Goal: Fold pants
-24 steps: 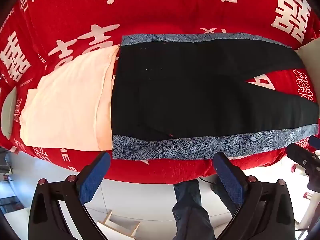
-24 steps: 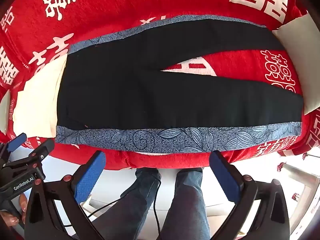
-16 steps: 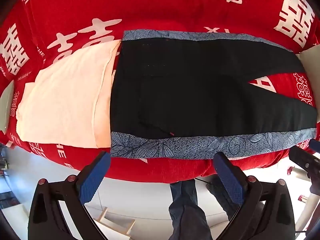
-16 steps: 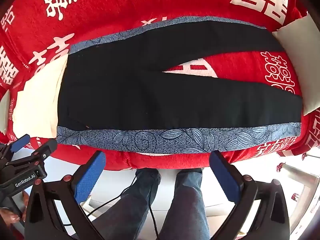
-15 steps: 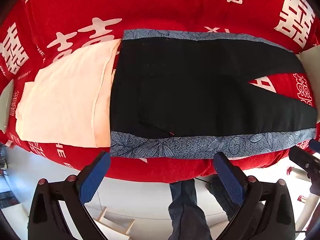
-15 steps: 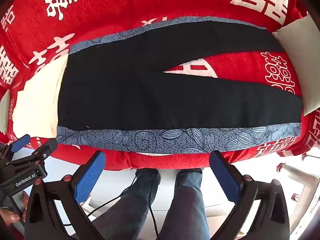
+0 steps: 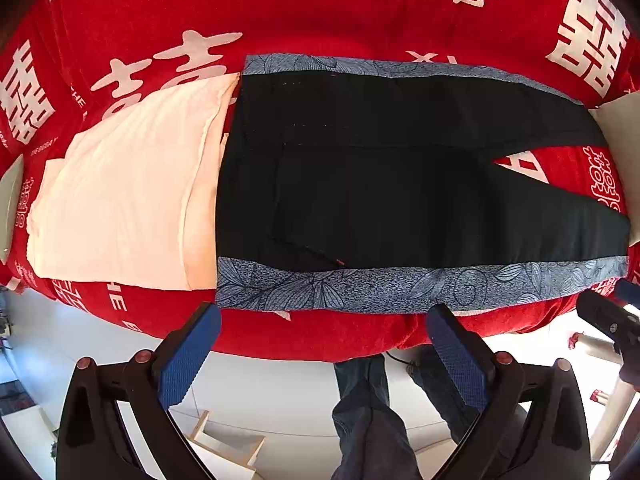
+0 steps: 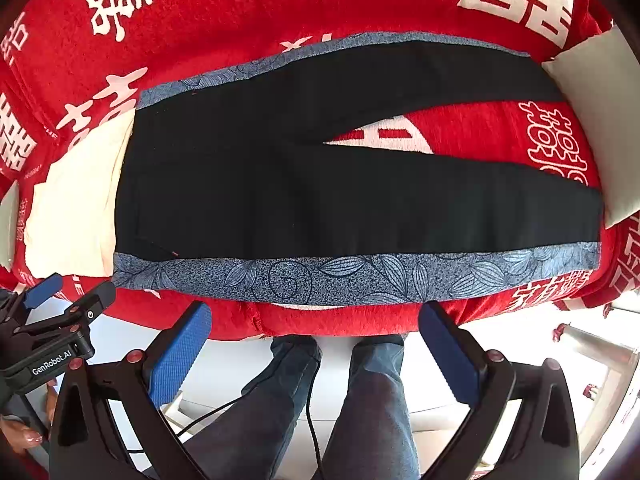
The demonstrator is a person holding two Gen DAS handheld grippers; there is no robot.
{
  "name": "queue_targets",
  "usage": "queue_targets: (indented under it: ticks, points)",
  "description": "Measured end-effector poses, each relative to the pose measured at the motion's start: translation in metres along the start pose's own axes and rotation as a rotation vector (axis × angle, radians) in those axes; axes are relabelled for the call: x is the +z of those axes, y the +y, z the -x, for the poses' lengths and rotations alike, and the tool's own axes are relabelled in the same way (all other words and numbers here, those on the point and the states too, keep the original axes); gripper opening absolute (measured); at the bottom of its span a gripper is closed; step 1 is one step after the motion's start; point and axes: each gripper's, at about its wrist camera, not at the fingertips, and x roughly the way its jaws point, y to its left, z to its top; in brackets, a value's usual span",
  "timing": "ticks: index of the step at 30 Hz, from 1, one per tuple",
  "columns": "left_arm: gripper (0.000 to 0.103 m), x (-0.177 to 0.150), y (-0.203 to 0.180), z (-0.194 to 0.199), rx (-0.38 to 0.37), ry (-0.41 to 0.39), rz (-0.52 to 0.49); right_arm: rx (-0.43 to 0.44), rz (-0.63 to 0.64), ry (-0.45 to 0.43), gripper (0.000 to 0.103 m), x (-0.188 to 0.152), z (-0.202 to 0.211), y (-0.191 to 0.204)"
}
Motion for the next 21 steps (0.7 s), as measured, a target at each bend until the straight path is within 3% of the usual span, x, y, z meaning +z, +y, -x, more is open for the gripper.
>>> queue_targets:
  ticks: [21]
  points:
    - [0.103, -0.008, 0.004, 0.000, 0.004, 0.010, 0.014, 0.006, -0.016, -0.001, 0.103, -0.012, -0.002, -0.001]
